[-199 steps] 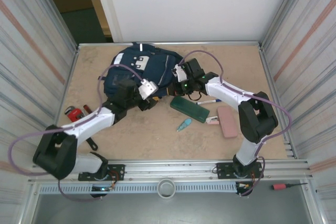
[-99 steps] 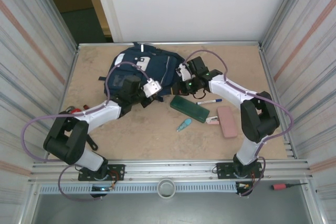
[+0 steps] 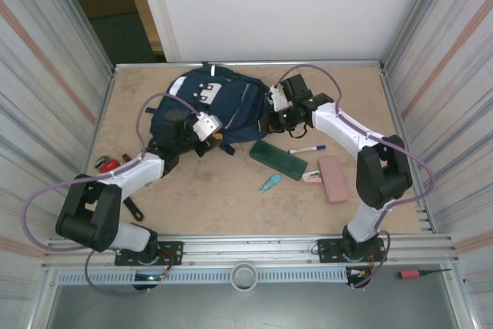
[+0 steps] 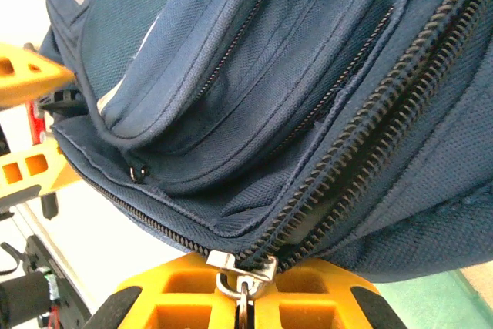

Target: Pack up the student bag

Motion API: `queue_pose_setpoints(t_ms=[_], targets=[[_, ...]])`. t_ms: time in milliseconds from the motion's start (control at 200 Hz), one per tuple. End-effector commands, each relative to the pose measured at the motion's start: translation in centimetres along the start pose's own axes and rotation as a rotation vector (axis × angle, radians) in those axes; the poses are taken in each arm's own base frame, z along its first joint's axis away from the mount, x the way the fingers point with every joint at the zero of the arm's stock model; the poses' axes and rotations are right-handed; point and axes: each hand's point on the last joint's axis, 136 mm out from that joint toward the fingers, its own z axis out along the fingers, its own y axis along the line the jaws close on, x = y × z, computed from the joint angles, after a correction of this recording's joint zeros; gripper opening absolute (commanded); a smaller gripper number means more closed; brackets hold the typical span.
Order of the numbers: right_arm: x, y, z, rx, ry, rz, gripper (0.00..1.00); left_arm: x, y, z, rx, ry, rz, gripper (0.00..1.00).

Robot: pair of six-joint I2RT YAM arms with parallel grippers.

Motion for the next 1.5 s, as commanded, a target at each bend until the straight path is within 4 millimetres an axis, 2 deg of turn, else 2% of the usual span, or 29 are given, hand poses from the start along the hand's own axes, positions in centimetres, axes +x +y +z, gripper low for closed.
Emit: queue_pose_setpoints(t_ms=[0,100,255,311,381,491,586,691,731,792,942,1057,1137,1197,1277,1383,1448,1498], targets=[[-0.8,3.1,-1.5,-0.062,-0.026,-0.065,0.00,-3.3,-1.9,-0.5,0.040,-0.066,0.132,0.52],[-0.7,4.8,-1.5,-0.107,-0.024,-0.084,0.00,-3.9,-3.6,0.5,0.086,-0.055,0.202,0.57],[-0.3,6.5,-1.4,-0.158,-0.016,-0.094,0.00,-4.3,-4.7,2.3,0.149,-0.043,0.213,0.56],[-0.1,6.8,-1.3,-0.170,-0.013,-0.094,0.00,-4.2,-4.8,2.7,0.161,-0.041,0.210,0.49],[0.1,6.4,-1.5,-0.163,-0.013,-0.088,0.00,-4.0,-4.5,2.9,0.151,-0.030,0.206,0.32],[0.4,4.1,-1.9,-0.125,-0.009,-0.049,0.00,-3.5,-3.7,2.3,0.147,-0.030,0.172,0.00],[0.5,0.7,-2.5,-0.064,-0.014,0.005,0.00,-3.3,-2.9,1.2,0.139,-0.051,0.126,0.00],[0.3,-3.3,-3.1,0.000,-0.015,0.078,0.00,-3.8,-2.2,-0.6,0.151,-0.150,0.064,0.00],[0.2,-4.4,-3.2,0.025,-0.016,0.096,0.00,-3.9,-1.8,-1.4,0.145,-0.190,0.044,0.00],[0.0,-4.8,-3.3,0.040,-0.023,0.098,0.00,-4.0,-1.1,-2.2,0.123,-0.230,0.024,0.00],[-0.3,-1.7,-2.5,-0.025,-0.016,0.035,0.00,-3.4,-0.4,-2.3,0.101,-0.199,0.027,0.00],[-0.4,0.9,-2.4,-0.057,-0.021,-0.017,0.00,-4.2,-2.0,-2.6,0.198,-0.181,0.022,0.38],[-0.5,2.5,-2.6,-0.080,-0.031,-0.041,0.00,-5.0,-3.8,-2.7,0.240,-0.165,0.082,0.52],[-0.6,3.8,-2.8,-0.102,-0.035,-0.062,0.00,-5.4,-4.9,-2.6,0.250,-0.163,0.130,0.59],[-0.5,5.5,-2.8,-0.133,-0.032,-0.085,0.00,-5.9,-5.9,-2.0,0.268,-0.158,0.163,0.62],[-0.2,7.3,-2.9,-0.174,-0.030,-0.104,0.00,-5.7,-6.0,-0.6,0.287,-0.116,0.153,0.60],[0.2,8.3,-3.0,-0.200,-0.026,-0.113,0.00,-5.2,-5.8,0.1,0.293,-0.086,0.139,0.56],[0.5,8.8,-3.1,-0.215,-0.023,-0.119,0.00,-5.0,-5.9,0.4,0.302,-0.075,0.132,0.48]])
